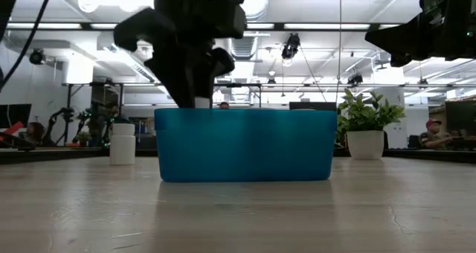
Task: Pick and place pill bottles into a basket
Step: Put the medicine bottle into the blue bin
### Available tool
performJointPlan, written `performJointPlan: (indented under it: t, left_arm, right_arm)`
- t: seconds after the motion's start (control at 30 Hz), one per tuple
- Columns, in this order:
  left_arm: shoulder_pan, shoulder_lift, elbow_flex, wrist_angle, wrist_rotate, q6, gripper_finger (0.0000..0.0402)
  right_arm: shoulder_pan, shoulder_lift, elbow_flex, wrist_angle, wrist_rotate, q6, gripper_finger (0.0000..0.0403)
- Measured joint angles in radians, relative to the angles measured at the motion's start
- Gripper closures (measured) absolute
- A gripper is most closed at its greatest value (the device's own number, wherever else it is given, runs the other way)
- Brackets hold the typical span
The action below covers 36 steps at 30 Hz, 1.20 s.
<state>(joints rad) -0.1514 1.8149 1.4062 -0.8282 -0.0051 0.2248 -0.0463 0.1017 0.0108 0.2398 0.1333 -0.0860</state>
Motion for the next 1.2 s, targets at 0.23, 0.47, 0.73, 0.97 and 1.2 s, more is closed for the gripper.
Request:
performJointPlan:
  t: [0.23, 0.47, 0.73, 0.97, 1.2]
  left_arm:
    - [0.001, 0.028, -0.002, 0.006, -0.006, -0.001, 0.0260]
    - [0.001, 0.013, 0.000, 0.005, -0.047, -0.006, 0.0213]
    - [0.001, 0.002, 0.001, 0.002, -0.055, -0.007, 0.0131]
    - [0.001, -0.023, 0.010, -0.055, -0.070, -0.008, 0.0127]
    - [0.002, -0.079, 0.008, -0.113, -0.135, -0.008, 0.0126]
  right_arm:
    - [0.000, 0.000, 0.000, -0.001, -0.002, -0.002, 0.0394]
    - [0.000, 0.000, 0.000, -0.002, -0.002, 0.000, 0.0394]
    - [0.000, 0.000, 0.000, -0.005, -0.002, -0.002, 0.0394]
    - [0.000, 0.000, 0.000, -0.005, -0.001, -0.001, 0.0394]
    - [0.000, 0.000, 0.000, -0.005, -0.001, 0.000, 0.0394]
